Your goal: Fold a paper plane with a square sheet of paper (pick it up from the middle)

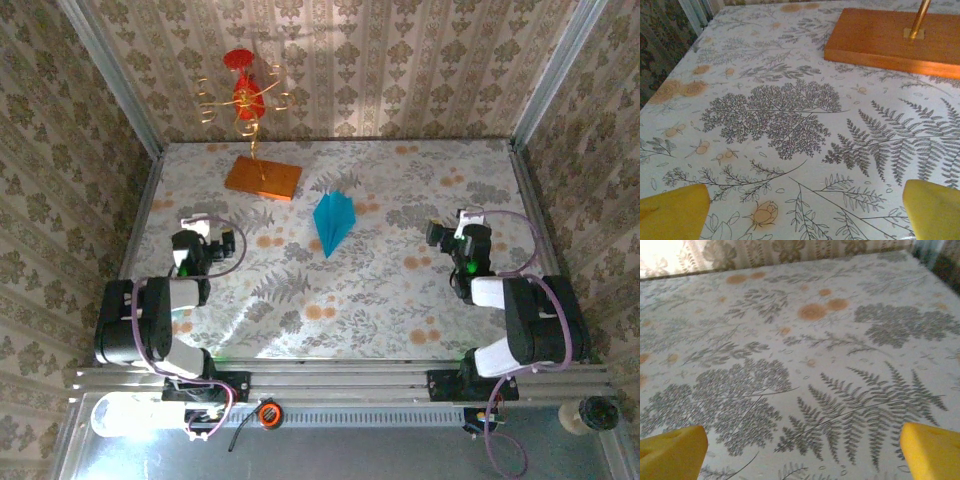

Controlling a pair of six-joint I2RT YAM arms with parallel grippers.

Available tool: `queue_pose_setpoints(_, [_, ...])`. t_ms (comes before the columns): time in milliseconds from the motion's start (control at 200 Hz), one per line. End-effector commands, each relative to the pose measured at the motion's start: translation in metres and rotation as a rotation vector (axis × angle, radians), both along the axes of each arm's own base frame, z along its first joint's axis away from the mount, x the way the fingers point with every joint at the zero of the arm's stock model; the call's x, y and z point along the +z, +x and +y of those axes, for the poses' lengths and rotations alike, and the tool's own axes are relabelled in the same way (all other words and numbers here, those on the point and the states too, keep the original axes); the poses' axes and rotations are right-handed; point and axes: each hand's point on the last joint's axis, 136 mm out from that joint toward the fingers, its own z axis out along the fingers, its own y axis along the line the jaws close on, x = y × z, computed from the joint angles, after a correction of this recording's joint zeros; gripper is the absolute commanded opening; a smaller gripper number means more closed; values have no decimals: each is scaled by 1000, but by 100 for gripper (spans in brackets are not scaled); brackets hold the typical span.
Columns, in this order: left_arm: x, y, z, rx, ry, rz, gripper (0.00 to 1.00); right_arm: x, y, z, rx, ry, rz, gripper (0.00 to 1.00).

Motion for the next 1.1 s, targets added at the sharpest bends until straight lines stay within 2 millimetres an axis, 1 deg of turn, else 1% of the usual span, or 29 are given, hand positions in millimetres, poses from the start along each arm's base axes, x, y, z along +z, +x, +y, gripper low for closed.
queue_pose_setpoints(0, [20, 16, -4, -39, 7, -86, 100, 11, 8, 9, 60, -1, -73, 100])
queue_pose_setpoints(45, [16, 18, -3, -36, 10, -80, 100, 10, 10, 10, 61, -6, -87, 100])
queue_pose_setpoints(90, [14, 16, -7, -55, 13, -81, 100, 6, 9, 12, 66, -11, -62, 100])
queue_pose_setpoints(255, [14, 17, -9, -41, 45, -79, 100, 6, 15, 15, 58, -44, -41, 100])
queue_pose_setpoints(515, [15, 17, -10, -36, 61, -86, 100, 6, 14, 15, 58, -45, -37, 100])
queue_pose_setpoints(700, [16, 14, -15, -43, 89, -102, 100, 6, 15, 15, 57, -45, -39, 100])
queue_pose_setpoints(930, [14, 18, -9, -39, 54, -77, 100, 6, 15, 15, 57, -46, -39, 100])
queue_pose_setpoints(1095, [14, 18, -9, -39, 53, -81, 100, 7, 14, 16, 63, -46, -45, 100])
